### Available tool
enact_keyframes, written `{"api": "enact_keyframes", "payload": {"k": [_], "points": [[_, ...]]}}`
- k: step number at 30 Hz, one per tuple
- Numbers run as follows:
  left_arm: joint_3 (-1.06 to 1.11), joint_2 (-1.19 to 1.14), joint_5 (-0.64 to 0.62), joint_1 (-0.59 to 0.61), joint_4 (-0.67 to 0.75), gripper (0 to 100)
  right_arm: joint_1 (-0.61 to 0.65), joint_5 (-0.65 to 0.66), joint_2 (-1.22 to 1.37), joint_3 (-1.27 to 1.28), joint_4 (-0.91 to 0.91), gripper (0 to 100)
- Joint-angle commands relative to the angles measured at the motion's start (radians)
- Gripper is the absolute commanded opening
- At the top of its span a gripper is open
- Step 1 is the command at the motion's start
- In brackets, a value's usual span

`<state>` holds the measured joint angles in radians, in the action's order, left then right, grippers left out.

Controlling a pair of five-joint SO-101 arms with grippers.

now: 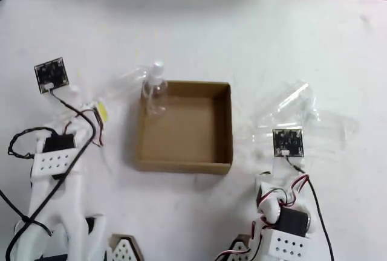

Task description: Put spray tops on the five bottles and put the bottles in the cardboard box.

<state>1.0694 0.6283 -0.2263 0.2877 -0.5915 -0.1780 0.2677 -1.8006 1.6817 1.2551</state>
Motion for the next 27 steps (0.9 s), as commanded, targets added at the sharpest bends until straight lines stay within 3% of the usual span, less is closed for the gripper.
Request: {"api": "enact_keyframes", "payload": {"k": [1, 8, 12, 17, 21, 24, 27], "points": [[-0.003, 0.007, -0.006, -0.01, 0.026, 15, 0.002, -0.002, -0.002, 0.009, -0.002, 13.8], [-0.003, 0.005, -0.006, -0.012, 0.026, 15, -0.154, -0.002, 0.001, 0.009, 0.007, 52.4], [-0.003, 0.005, -0.006, -0.012, 0.026, 15, -0.189, -0.002, 0.001, 0.009, 0.007, 61.5], [-0.003, 0.005, -0.006, -0.012, 0.026, 15, -0.182, 0.002, 0.001, 0.009, 0.007, 56.1], [-0.003, 0.005, -0.006, -0.012, 0.025, 15, -0.137, 0.008, 0.002, 0.009, 0.007, 45.2], [-0.003, 0.005, -0.006, -0.012, 0.025, 15, -0.064, 0.008, 0.002, 0.009, 0.007, 28.6], [-0.003, 0.007, -0.006, -0.012, 0.026, 15, -0.048, 0.008, 0.002, 0.009, 0.007, 5.0]]}}
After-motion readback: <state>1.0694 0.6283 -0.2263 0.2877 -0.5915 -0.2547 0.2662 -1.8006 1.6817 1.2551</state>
